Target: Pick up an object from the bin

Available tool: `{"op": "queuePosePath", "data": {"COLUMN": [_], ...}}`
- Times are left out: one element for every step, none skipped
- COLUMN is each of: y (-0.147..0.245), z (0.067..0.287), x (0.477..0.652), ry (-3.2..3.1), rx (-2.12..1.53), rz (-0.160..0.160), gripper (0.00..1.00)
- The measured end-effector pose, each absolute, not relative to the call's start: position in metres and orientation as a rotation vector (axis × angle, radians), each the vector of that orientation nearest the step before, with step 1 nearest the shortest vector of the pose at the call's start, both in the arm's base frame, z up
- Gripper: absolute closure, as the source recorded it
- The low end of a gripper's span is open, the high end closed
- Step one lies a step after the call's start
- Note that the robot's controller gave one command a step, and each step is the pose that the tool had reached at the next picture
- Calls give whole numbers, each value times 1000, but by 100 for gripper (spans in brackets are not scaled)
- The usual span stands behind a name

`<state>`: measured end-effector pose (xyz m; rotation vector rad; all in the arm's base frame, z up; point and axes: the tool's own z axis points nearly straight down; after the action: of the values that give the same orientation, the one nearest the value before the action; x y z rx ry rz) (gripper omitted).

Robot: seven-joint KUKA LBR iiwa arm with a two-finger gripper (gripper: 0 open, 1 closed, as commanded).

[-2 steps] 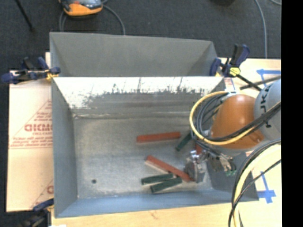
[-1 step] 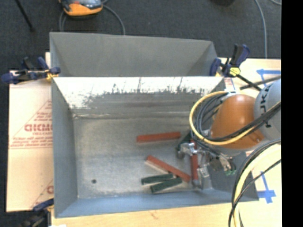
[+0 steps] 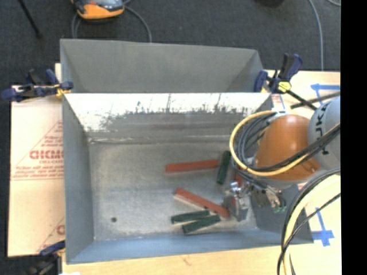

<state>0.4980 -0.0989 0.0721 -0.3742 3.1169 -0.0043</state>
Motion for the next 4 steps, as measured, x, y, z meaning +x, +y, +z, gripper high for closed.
{"op": "queuePosePath", "data": {"y": [-99, -99, -104, -34], "z": [71, 71, 73, 71], "x": [499, 498, 506, 480], "ry": [3115, 3116, 3108, 3134], "rx": [-375, -375, -424, -121], "rz": [-5, -5, -3, 1], "gripper": [0, 0, 0, 100]}}
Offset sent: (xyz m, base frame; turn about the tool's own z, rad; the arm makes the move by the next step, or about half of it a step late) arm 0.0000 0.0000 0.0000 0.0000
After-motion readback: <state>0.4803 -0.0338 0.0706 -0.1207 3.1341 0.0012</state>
